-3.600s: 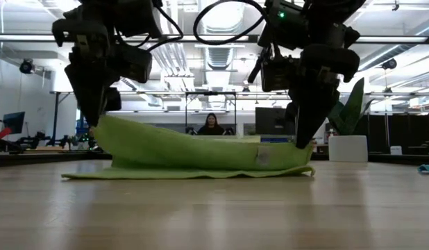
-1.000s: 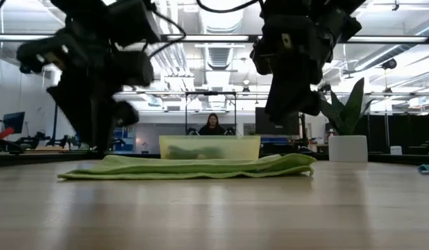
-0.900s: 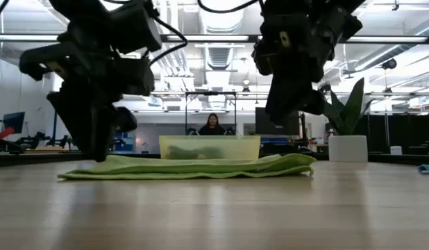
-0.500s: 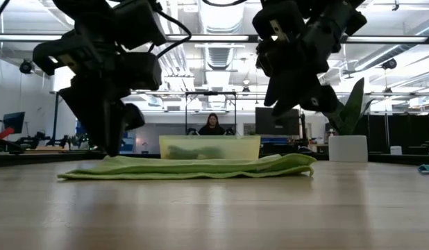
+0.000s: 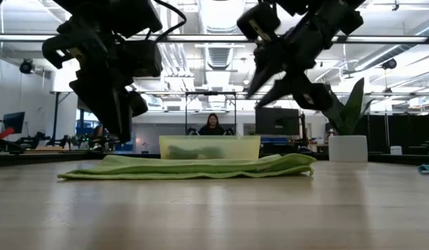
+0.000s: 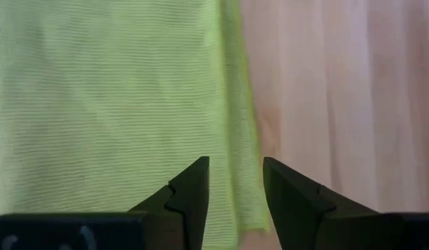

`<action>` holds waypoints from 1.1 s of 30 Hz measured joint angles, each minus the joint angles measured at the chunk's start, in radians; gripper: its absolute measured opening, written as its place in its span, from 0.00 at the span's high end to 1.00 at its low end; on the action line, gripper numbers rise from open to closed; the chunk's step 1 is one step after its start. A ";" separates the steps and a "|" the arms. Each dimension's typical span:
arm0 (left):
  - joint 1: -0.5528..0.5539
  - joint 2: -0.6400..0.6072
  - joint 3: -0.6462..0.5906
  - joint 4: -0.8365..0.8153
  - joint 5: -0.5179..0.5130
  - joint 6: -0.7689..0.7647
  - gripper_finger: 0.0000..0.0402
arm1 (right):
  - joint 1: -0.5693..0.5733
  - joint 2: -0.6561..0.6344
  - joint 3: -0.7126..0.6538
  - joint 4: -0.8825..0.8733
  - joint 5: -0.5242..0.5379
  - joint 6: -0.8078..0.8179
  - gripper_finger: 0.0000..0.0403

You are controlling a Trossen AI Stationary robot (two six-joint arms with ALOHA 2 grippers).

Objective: Fold microfiber towels
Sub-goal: Fold the green microfiber cloth

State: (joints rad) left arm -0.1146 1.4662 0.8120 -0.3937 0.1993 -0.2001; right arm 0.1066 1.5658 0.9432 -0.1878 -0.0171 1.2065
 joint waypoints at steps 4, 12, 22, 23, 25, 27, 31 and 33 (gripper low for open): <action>0.000 0.005 0.000 -0.006 0.051 -0.003 0.70 | 0.004 0.000 0.000 0.106 0.004 0.026 0.78; 0.000 0.005 0.007 0.010 0.042 -0.002 0.70 | 0.038 -0.031 0.072 0.104 0.091 -0.046 0.78; -0.005 0.005 0.005 0.142 0.026 -0.002 0.70 | 0.060 -0.056 0.282 -0.276 0.222 -0.326 0.78; -0.005 0.005 0.007 0.144 0.025 -0.002 0.70 | 0.060 -0.056 0.298 -0.302 0.228 -0.350 0.78; -0.005 0.005 0.007 0.143 0.013 -0.002 0.70 | 0.060 -0.056 0.325 -0.330 0.244 -0.404 0.78; -0.005 0.005 0.000 0.138 -0.003 -0.003 0.70 | 0.060 -0.056 0.350 -0.331 0.272 -0.467 0.78; -0.010 0.015 0.000 0.114 -0.018 -0.036 0.70 | 0.059 -0.058 0.387 -0.328 0.290 -0.604 0.78; -0.018 0.029 0.001 0.114 -0.022 -0.078 0.70 | 0.059 -0.058 0.394 -0.330 0.290 -0.648 0.78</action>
State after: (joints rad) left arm -0.1330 1.4956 0.8130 -0.2796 0.1774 -0.2782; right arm 0.1660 1.5082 1.3374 -0.5180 0.2729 0.5589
